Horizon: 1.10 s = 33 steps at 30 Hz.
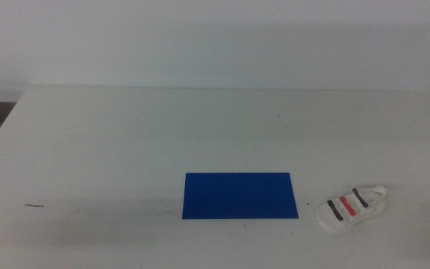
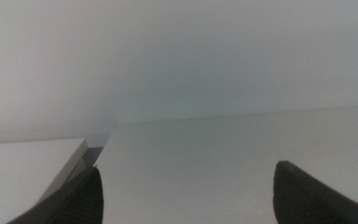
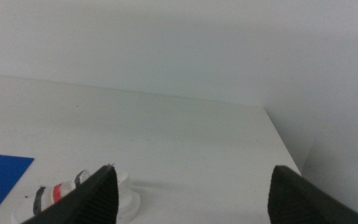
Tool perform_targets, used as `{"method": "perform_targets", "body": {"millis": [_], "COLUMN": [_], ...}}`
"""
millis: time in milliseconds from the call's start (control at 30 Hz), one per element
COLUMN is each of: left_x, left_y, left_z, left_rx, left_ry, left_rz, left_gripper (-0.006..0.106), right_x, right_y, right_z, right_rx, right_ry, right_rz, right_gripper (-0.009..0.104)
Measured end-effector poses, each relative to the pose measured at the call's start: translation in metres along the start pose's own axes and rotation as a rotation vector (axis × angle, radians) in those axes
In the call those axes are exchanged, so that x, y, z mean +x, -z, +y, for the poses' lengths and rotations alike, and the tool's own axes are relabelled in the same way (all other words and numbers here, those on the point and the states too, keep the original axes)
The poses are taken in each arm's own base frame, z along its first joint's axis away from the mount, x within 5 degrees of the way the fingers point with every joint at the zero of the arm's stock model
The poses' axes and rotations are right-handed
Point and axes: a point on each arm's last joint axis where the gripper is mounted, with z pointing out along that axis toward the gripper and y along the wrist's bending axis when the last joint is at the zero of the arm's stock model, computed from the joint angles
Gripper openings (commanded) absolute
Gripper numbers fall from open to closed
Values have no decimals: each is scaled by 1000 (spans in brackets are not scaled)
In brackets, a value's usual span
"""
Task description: Use one arm to grab the shoe from the table and place it on the mat.
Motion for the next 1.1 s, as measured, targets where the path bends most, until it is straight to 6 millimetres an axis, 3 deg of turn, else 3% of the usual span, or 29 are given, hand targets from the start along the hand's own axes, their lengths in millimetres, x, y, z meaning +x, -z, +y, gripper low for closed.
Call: {"method": "perform_targets", "body": {"millis": [133, 333, 500, 633, 767, 867, 933, 1100], "left_x": [0, 0, 0, 0, 0, 0, 0, 0], "left_y": [0, 0, 0, 0, 0, 0, 0, 0], "left_z": [0, 0, 0, 0, 0, 0, 0, 0], "left_rx": [0, 0, 0, 0, 0, 0, 0, 0], "left_ry": [0, 0, 0, 0, 0, 0, 0, 0], "left_rz": [0, 0, 0, 0, 0, 0, 0, 0], "left_gripper": [94, 94, 94, 94, 94, 94, 94, 94], "right_x": [-10, -78, -129, -154, -158, -148, -143, -120], "right_y": [3, -4, -48, -90, -129, -159, -178, -209], "right_z": [-2, -9, 5, 39, 75, 93, 99, 106], "right_rx": [-4, -45, -232, -453, -711, -969, -1062, -1109], "right_ry": [-3, -3, 68, 427, 866, 1150, 1200, 1184], "right_rz": [48, 219, 444, 579, 704, 764, 796, 897], "right_gripper": [60, 60, 60, 60, 60, 60, 60, 60]}}
